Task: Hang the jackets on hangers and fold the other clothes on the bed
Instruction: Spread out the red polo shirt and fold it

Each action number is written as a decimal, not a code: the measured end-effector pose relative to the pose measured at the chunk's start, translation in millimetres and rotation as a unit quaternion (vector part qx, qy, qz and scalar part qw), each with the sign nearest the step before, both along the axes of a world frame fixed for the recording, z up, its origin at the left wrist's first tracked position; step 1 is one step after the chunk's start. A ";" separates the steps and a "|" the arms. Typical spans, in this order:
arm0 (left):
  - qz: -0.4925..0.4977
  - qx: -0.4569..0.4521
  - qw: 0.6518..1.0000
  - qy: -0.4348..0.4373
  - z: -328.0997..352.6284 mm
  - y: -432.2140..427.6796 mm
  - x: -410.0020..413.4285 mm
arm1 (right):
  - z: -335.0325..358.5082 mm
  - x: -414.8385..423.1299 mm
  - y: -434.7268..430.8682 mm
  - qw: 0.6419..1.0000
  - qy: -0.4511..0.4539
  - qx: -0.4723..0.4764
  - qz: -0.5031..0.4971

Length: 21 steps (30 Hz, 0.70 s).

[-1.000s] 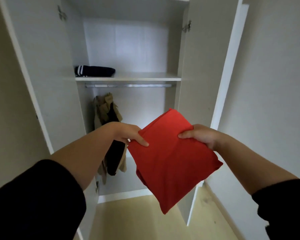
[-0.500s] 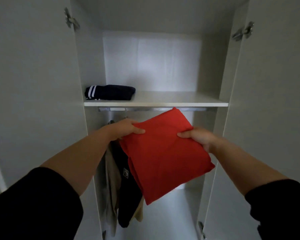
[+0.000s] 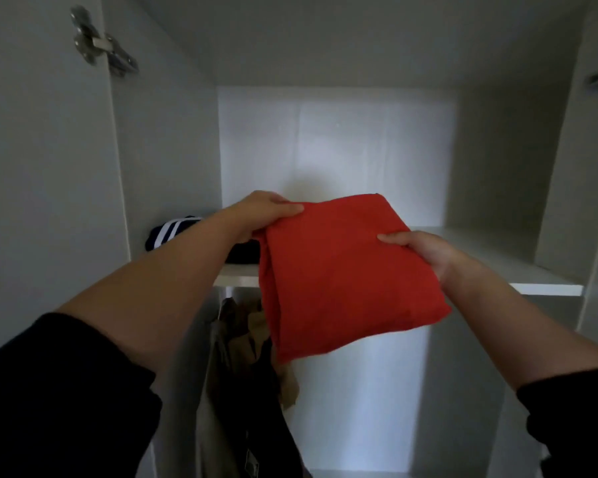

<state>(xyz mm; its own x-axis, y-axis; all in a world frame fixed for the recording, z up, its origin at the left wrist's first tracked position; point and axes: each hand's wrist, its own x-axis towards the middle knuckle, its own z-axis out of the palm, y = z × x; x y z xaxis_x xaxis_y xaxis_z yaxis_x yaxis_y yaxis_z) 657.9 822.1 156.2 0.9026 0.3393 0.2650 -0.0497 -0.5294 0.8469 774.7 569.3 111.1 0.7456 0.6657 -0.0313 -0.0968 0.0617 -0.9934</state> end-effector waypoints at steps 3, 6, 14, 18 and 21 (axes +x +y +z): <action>0.088 0.193 0.977 -0.035 30.5 1.6 47.5 | 24.7 54.4 15.1 0.998 -0.035 -0.002 -0.058; 0.048 0.345 0.937 -0.001 33.3 -12.7 81.2 | 21.0 105.6 28.6 0.951 -0.205 -0.177 -0.148; -0.102 0.439 0.816 0.362 -20.2 -25.7 142.0 | 19.2 158.5 43.6 0.734 -0.498 -0.461 0.025; -0.091 0.443 0.804 0.386 -12.4 -11.8 162.4 | 21.1 171.2 60.0 0.706 -0.506 -0.490 0.077; -0.070 0.447 0.792 0.409 -16.4 2.2 185.0 | 23.5 186.1 79.3 0.695 -0.538 -0.475 0.037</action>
<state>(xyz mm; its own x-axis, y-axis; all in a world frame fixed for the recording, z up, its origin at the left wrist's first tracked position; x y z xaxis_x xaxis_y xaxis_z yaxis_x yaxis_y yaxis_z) 842.9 824.3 139.7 0.9084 0.2278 -0.3505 0.2111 -0.9737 -0.0857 960.7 648.6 134.6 0.6432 0.7629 0.0660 0.7655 -0.6383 -0.0819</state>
